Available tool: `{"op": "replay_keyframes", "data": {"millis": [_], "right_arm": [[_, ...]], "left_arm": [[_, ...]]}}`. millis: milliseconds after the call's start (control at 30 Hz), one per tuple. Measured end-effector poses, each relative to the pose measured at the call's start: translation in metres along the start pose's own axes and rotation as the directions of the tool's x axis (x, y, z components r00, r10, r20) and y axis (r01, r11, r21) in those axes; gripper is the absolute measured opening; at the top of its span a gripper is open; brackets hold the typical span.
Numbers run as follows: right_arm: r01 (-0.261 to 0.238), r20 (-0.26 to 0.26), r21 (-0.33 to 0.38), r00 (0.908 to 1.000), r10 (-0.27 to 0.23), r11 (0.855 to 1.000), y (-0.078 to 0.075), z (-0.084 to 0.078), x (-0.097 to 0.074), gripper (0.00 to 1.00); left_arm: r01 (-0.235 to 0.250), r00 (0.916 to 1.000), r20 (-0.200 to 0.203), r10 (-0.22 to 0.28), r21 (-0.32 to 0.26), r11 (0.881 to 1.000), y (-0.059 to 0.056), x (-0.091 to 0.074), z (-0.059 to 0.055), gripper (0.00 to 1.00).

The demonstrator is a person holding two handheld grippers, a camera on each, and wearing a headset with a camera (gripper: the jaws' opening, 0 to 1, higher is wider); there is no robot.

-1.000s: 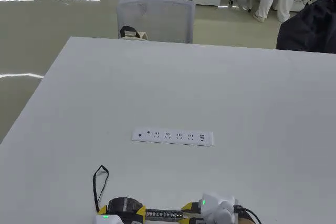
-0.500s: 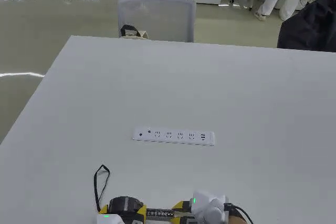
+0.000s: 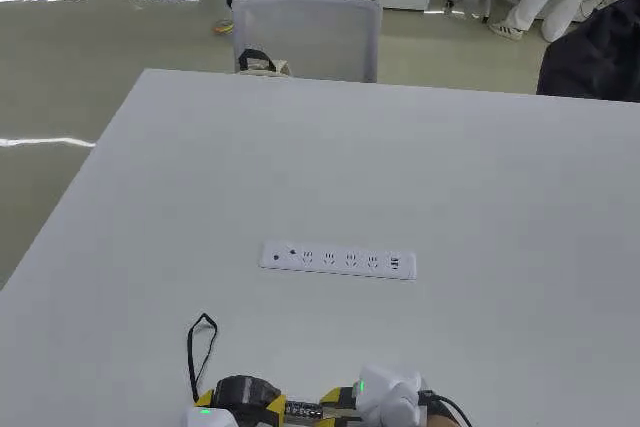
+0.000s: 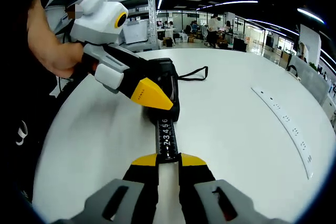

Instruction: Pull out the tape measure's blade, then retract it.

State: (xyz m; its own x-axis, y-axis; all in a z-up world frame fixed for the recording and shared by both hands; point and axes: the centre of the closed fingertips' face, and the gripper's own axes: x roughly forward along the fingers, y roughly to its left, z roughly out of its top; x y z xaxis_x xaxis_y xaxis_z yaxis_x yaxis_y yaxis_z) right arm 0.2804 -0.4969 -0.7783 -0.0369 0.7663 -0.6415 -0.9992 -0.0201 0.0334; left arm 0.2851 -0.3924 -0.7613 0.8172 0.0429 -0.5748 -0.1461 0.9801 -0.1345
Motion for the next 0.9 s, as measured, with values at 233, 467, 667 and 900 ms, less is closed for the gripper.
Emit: {"op": "replay_keyframes", "data": {"millis": [233,467,667,900], "right_arm": [[0.005,0.002,-0.010,1.0000,-0.005,1.000,0.001,0.007,0.008,0.12],[0.007,0.002,-0.019,1.0000,-0.007,1.000,0.001,0.011,0.013,0.12],[0.005,0.004,-0.032,1.0000,-0.005,0.999,0.001,0.017,0.023,0.12],[-0.009,0.003,-0.054,1.0000,0.009,0.998,0.002,0.024,0.031,0.13]], "left_arm": [[0.011,0.9999,-0.002,-0.011,-0.006,1.000,-0.001,-0.003,0.002,0.60],[0.016,0.9999,-0.002,-0.016,-0.005,1.000,-0.003,-0.004,0.004,0.60],[0.021,0.9998,-0.002,-0.021,-0.005,1.000,-0.003,-0.004,0.003,0.60],[0.030,0.9996,-0.003,-0.030,-0.008,1.000,-0.002,-0.003,0.002,0.60]]}}
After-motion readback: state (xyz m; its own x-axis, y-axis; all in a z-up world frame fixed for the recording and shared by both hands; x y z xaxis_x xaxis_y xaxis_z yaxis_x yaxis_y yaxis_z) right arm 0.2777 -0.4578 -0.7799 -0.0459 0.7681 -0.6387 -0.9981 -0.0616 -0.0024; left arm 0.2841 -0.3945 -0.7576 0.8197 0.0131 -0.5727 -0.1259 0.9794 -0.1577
